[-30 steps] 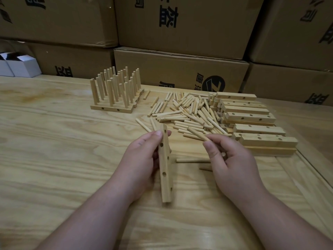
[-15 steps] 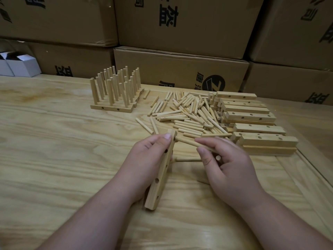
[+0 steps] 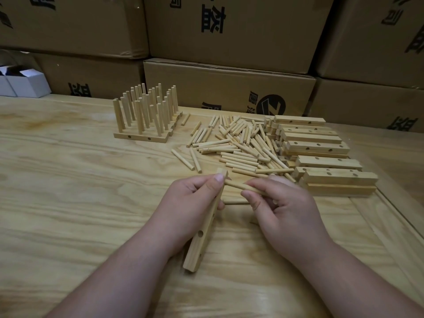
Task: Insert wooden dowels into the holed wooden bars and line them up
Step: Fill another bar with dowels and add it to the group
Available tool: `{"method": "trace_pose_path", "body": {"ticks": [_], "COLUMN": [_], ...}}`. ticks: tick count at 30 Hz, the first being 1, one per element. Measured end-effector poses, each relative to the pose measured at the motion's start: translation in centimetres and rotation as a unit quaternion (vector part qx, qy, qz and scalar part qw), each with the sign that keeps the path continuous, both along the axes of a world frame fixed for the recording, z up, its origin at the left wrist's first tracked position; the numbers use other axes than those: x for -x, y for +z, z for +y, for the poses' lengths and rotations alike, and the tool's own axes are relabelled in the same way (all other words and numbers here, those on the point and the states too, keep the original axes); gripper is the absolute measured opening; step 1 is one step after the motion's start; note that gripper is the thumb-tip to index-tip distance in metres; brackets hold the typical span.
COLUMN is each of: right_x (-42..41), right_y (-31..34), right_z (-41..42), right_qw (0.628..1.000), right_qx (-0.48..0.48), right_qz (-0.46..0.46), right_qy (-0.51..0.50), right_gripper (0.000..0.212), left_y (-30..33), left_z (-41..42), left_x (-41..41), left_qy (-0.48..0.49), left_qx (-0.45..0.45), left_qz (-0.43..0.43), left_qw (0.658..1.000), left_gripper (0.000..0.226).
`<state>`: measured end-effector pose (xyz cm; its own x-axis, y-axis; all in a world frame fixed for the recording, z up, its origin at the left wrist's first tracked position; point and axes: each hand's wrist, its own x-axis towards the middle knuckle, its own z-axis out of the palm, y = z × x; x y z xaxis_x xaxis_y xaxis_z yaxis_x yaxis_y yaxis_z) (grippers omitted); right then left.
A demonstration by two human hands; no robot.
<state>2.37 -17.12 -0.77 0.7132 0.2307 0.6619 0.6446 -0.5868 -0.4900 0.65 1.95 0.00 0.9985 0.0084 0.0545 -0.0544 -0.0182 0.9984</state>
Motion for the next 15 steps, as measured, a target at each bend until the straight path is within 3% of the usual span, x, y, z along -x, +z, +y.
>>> {"method": "trace_pose_path", "body": {"ticks": [10, 15], "right_x": [0.36, 0.83], "right_y": [0.22, 0.66], "right_z": [-0.03, 0.79], "right_qw": [1.0, 0.999], "right_qx": [0.027, 0.043], "right_qz": [0.005, 0.0], "right_qy": [0.011, 0.024], "right_gripper": [0.016, 0.017], "left_y": [-0.07, -0.17], "left_z": [0.53, 0.27], "left_x": [-0.01, -0.08], "left_qy": [-0.037, 0.0], "left_qx": [-0.02, -0.041], "left_qz": [-0.006, 0.0], "left_qw": [0.999, 0.999], "left_gripper": [0.032, 0.047]}}
